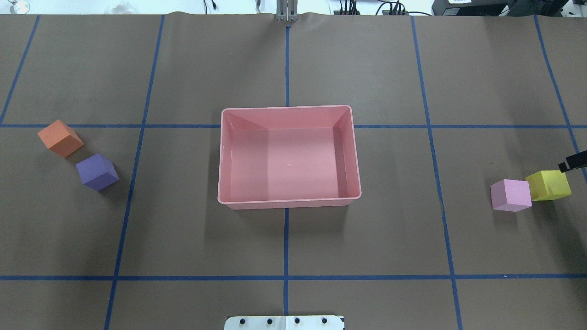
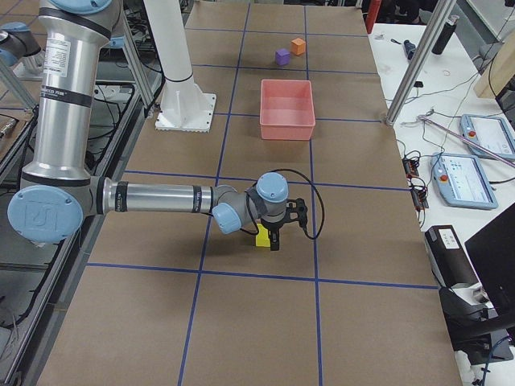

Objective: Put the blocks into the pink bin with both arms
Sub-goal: 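Lower the right gripper onto the yellow cube and close it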

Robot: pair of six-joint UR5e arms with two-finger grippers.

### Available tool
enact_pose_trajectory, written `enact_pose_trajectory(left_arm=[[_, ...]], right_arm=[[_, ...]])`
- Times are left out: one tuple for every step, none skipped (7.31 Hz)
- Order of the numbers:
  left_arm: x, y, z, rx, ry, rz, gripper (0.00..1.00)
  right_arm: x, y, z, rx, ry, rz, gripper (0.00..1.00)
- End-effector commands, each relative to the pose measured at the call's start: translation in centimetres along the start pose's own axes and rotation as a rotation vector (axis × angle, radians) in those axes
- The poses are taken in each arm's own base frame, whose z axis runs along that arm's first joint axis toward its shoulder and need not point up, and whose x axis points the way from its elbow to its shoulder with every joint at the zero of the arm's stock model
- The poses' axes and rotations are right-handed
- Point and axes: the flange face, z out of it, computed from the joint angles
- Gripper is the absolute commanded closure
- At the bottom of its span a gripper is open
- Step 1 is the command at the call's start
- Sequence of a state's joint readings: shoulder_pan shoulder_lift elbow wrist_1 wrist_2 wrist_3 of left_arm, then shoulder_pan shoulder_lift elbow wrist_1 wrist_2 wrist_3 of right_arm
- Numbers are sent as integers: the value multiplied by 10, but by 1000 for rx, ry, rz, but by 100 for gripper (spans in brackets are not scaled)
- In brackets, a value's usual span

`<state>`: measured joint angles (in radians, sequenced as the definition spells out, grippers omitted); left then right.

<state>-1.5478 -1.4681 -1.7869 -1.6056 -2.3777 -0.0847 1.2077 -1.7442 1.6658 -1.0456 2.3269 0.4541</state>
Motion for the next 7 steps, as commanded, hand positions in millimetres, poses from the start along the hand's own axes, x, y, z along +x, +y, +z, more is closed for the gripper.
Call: enact_pose_trajectory(left_arm=[[1,0,-1,3,0,3,0],[2,0,-2,4,0,4,0],[2,0,-2,5,0,7,0],[2,0,-2,5,0,7,0],[2,0,-2,6,0,8,0],[2,0,-2,6,0,8,0],[2,0,-2,6,0,8,0]], right_arm=[[-12,-1,11,-13,-8,42,0],[-14,0,14,-20,-6,36,0],[-17,1,20,-27,5,28,0],[-19,2,23,-32,5,34,0],[-18,4,29,-46,8,43,0],[-20,5,34,-53,15,40,0],[-22,7,38,-61,16,36,0]])
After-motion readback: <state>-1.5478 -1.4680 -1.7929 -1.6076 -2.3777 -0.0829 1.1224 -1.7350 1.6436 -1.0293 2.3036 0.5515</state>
